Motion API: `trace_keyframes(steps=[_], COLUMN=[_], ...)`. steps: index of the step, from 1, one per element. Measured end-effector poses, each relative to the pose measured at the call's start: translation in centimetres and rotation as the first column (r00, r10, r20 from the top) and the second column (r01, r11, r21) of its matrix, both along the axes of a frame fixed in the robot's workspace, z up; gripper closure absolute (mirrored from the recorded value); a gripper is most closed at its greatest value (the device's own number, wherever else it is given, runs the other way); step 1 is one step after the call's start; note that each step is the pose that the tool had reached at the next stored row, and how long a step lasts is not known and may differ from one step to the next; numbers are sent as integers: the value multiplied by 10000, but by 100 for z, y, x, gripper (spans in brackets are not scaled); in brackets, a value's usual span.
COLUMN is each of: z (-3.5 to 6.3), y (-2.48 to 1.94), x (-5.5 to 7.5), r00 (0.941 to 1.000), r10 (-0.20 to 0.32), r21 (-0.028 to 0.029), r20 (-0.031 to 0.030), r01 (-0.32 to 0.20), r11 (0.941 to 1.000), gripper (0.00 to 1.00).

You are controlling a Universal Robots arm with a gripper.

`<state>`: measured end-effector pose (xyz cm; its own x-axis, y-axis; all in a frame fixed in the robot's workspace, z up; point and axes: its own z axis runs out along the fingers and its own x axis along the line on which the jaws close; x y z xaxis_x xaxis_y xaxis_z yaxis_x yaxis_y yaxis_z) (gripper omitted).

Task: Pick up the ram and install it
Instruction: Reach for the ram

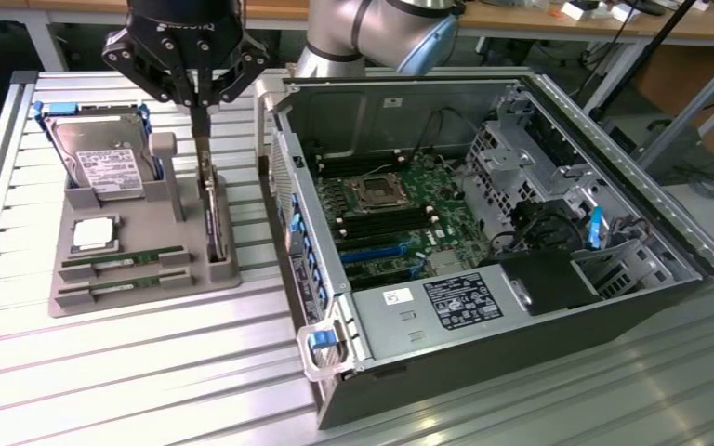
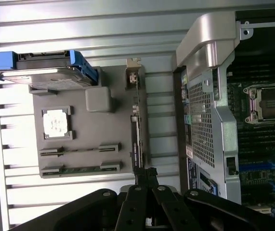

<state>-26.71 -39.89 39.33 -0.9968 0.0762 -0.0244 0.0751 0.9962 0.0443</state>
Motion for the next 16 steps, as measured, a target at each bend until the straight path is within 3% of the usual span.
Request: trace_keyframes(steps=[16], z=[0], y=[0], x=[-144], r00=[10000], r10=[0], r21=[0], r20=[0], r01=[0], r11=[10000], gripper=[90])
